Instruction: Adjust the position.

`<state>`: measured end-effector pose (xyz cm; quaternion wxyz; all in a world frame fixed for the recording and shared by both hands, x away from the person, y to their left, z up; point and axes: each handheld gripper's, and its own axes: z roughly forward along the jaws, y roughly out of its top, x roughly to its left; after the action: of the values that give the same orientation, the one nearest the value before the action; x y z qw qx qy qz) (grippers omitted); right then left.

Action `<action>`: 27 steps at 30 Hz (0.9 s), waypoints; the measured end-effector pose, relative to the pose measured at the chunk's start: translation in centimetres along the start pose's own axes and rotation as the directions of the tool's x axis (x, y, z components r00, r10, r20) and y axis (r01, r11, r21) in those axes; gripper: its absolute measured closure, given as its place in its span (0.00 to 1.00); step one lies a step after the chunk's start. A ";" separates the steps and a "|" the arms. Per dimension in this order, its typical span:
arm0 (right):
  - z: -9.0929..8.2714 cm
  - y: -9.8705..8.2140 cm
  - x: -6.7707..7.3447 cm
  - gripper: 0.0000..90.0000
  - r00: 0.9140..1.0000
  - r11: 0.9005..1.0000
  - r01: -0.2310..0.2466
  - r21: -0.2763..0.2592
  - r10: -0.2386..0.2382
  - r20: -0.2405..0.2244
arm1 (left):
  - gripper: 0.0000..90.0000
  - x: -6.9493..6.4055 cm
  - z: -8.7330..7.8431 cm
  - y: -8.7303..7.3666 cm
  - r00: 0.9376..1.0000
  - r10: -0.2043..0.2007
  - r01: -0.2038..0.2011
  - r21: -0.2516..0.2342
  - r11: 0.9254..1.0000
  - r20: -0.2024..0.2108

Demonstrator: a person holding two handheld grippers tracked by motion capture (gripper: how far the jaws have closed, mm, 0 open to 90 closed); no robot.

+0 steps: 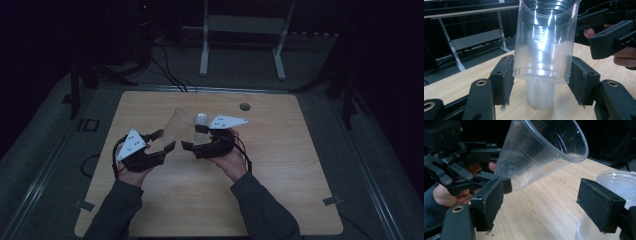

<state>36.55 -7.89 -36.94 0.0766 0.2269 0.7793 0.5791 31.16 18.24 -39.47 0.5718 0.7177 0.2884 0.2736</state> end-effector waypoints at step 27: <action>0.7 0.7 -0.8 0.23 0.970 0.977 -0.187 -0.104 0.166 -0.178 | 0.46 -0.3 -0.3 0.3 1.000 0.002 -0.001 -0.039 0.999 0.019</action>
<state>37.75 -7.51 -36.57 -0.0279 0.2406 0.7234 0.6466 30.78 18.12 -39.15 0.5884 0.7091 0.2770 0.2726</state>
